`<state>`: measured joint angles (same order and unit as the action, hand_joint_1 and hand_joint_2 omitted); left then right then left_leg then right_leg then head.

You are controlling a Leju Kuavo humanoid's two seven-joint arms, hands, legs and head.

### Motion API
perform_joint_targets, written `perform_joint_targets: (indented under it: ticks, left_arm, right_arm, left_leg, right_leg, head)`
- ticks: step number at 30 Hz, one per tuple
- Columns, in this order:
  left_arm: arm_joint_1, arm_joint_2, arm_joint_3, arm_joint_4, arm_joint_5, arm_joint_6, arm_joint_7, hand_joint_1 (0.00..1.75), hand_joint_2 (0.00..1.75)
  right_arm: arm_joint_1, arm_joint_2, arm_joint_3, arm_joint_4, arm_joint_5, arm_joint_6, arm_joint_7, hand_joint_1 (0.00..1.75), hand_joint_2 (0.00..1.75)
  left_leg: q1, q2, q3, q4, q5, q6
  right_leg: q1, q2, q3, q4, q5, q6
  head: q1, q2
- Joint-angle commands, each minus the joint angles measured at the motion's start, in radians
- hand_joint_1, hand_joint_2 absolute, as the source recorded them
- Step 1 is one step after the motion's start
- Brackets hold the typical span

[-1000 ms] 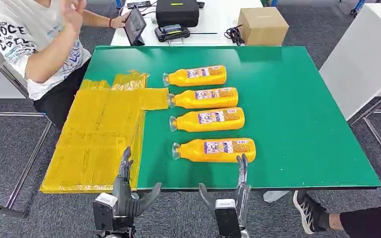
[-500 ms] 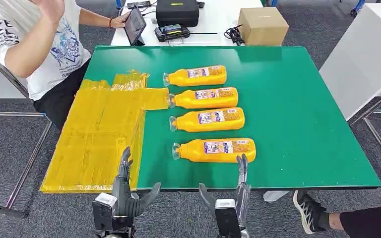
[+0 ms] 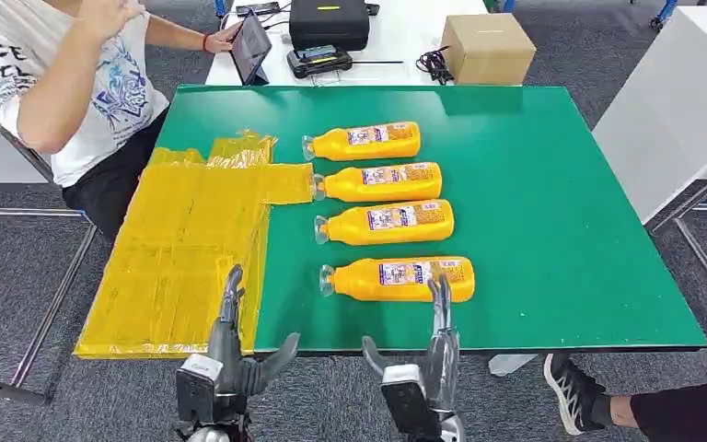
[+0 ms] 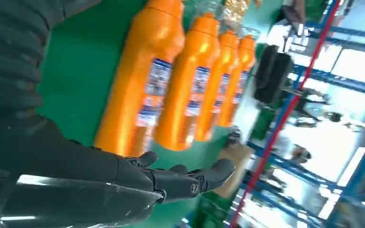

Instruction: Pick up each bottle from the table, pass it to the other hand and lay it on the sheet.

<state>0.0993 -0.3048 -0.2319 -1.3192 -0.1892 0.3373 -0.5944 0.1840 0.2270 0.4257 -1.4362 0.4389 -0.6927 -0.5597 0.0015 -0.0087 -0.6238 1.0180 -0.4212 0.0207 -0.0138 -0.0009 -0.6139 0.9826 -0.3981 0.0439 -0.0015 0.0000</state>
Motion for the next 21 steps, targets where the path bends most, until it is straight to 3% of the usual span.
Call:
perform_joint_targets:
  ticks: [1,4,7,11,15,16,21]
  left_arm:
    - [-0.055,0.021,0.008,0.064,-0.005,-0.012,-0.003,0.0,1.75]
    - [-0.056,0.019,0.012,0.067,-0.002,-0.016,-0.007,0.0,1.75]
    - [-0.058,0.019,0.014,0.082,-0.007,-0.022,-0.008,0.0,1.75]
    - [-0.057,0.021,0.016,0.085,-0.007,-0.022,-0.008,0.0,1.75]
    - [-0.052,0.018,0.036,0.087,-0.015,-0.031,-0.008,0.0,1.75]
    - [-0.049,0.007,0.055,0.082,-0.018,-0.027,-0.01,0.0,1.75]
    - [-0.048,0.005,0.058,0.08,-0.019,-0.026,-0.01,0.0,1.75]
  right_arm:
    - [-0.073,-0.061,-0.019,-0.065,0.11,0.043,0.12,0.0,1.75]
    - [-0.087,-0.066,-0.037,-0.073,0.149,0.067,0.15,0.0,1.75]
    - [-0.117,-0.094,-0.062,-0.1,0.242,0.15,0.246,0.0,1.75]
    - [-0.125,-0.095,-0.069,-0.101,0.242,0.158,0.251,0.0,1.75]
    - [-0.168,-0.125,-0.055,-0.067,0.335,0.269,0.378,0.0,1.75]
    - [-0.179,-0.128,-0.062,-0.055,0.419,0.235,0.431,0.0,1.75]
    - [-0.184,-0.13,-0.067,-0.054,0.419,0.235,0.433,0.0,1.75]
  left_leg:
    - [0.0,0.001,0.004,-0.001,-0.001,-0.001]
    - [0.0,0.001,0.004,-0.001,-0.001,-0.001]
    - [0.0,0.0,0.003,-0.001,-0.001,-0.001]
    - [0.0,0.001,0.003,-0.001,-0.001,-0.001]
    - [0.0,0.001,0.003,-0.001,-0.001,-0.001]
    - [0.001,0.002,0.006,-0.002,-0.002,-0.001]
    - [0.001,0.001,0.005,-0.001,-0.001,-0.001]
  right_leg:
    - [0.0,0.0,0.004,-0.001,-0.001,-0.001]
    - [0.0,0.0,0.004,-0.001,-0.001,-0.001]
    - [0.0,0.0,0.003,-0.001,0.0,-0.001]
    - [0.0,0.0,0.003,-0.001,0.0,-0.001]
    - [0.0,0.001,0.003,-0.001,0.0,-0.001]
    - [0.001,0.002,0.006,-0.002,-0.001,-0.001]
    - [0.001,0.001,0.005,-0.002,-0.001,-0.001]
  head:
    - [0.0,0.0]
    - [0.0,0.0]
    - [0.0,0.0]
    - [0.0,0.0]
    - [0.0,0.0]
    - [0.0,0.0]
    - [0.0,0.0]
